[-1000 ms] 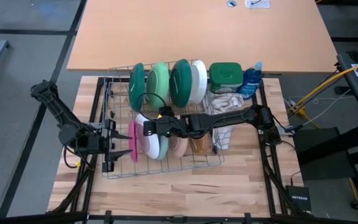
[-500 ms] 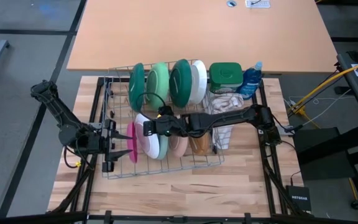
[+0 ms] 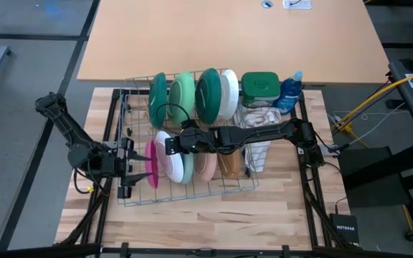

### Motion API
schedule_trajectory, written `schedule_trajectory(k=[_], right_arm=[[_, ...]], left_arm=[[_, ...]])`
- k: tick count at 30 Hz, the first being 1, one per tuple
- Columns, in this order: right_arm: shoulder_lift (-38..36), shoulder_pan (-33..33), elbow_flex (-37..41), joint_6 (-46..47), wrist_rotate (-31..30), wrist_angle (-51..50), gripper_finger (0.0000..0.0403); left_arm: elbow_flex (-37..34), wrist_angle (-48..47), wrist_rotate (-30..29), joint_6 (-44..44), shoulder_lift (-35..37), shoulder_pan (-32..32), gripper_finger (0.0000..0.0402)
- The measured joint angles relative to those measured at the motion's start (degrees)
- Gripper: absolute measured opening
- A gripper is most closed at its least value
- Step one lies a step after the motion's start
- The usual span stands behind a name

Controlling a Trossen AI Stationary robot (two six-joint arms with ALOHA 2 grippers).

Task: Sort dishes
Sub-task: Put the blue plate in the dish rack

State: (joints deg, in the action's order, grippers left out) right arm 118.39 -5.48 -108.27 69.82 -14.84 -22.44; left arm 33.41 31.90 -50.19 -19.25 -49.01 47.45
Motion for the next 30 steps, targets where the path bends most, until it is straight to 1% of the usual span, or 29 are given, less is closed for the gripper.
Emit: schedule_trajectory(k=[5,12,22,25,30], right_arm=[[0.0,0.0,0.0,-1.1,0.9,0.0,0.0035],[-0.1,0.4,0.0,-1.3,6.1,0.0,0.0035],[-0.1,0.6,0.0,-1.2,6.4,0.0,0.0036],[0.0,1.1,0.0,-1.2,7.5,-0.3,0.0050],[0.1,1.4,0.0,-1.2,7.3,-1.3,0.0101]], left_arm=[[0.0,0.0,0.0,0.0,0.0,0.0,0.0184],[0.0,0.0,0.0,-0.2,0.0,0.0,0.0184],[0.0,0.0,0.0,-0.2,0.0,0.0,0.0184],[0.0,0.0,0.0,-0.2,0.0,0.0,0.0184],[0.0,0.0,0.0,-0.2,0.0,0.0,0.0184]])
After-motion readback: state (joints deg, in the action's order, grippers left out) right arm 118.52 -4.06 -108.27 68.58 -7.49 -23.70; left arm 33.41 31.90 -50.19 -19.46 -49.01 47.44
